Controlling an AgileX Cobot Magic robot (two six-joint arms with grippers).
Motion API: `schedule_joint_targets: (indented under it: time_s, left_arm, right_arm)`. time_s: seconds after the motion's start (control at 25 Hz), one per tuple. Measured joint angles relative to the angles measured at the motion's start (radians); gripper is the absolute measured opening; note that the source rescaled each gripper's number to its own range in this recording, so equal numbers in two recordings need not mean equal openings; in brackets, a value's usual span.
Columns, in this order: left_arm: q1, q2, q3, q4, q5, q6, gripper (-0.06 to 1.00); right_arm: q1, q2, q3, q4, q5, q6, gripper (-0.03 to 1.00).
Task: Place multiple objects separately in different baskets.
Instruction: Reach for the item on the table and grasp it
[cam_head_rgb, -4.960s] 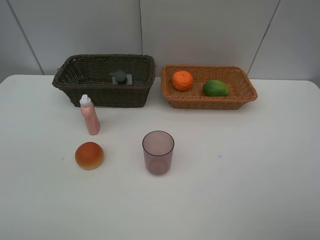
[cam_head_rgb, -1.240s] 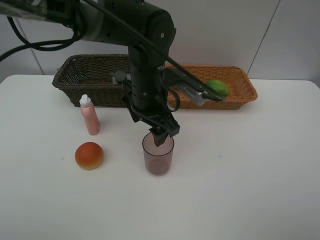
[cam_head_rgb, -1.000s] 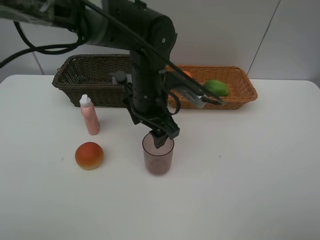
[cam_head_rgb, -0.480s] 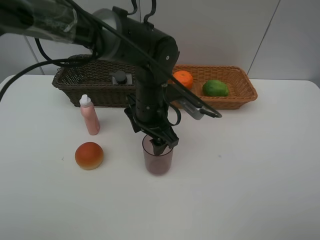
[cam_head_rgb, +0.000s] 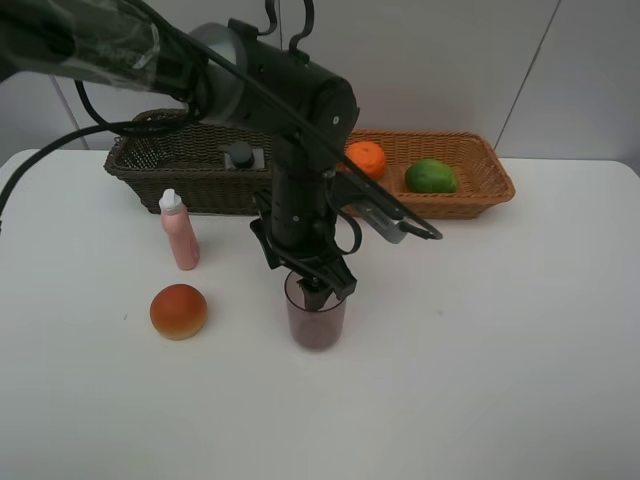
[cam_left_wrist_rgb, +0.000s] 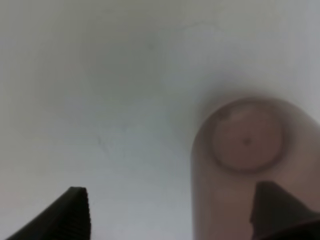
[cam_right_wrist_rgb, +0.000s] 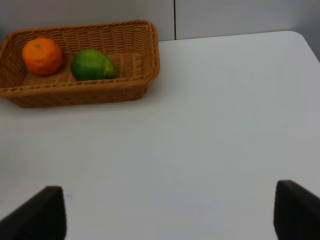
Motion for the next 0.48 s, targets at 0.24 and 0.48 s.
schedule_joint_targets:
  time_s: [0.24, 0.48]
  left_arm:
    - [0.000, 0.000, 0.000, -0.001, 0.000, 0.002, 0.05]
    - [0.000, 0.000, 0.000, -0.002, -0.003, 0.003, 0.00]
  right_arm:
    - [0.000, 0.000, 0.000, 0.000, 0.000, 0.000, 0.84]
    - [0.000, 0.000, 0.000, 0.000, 0.000, 0.000, 0.84]
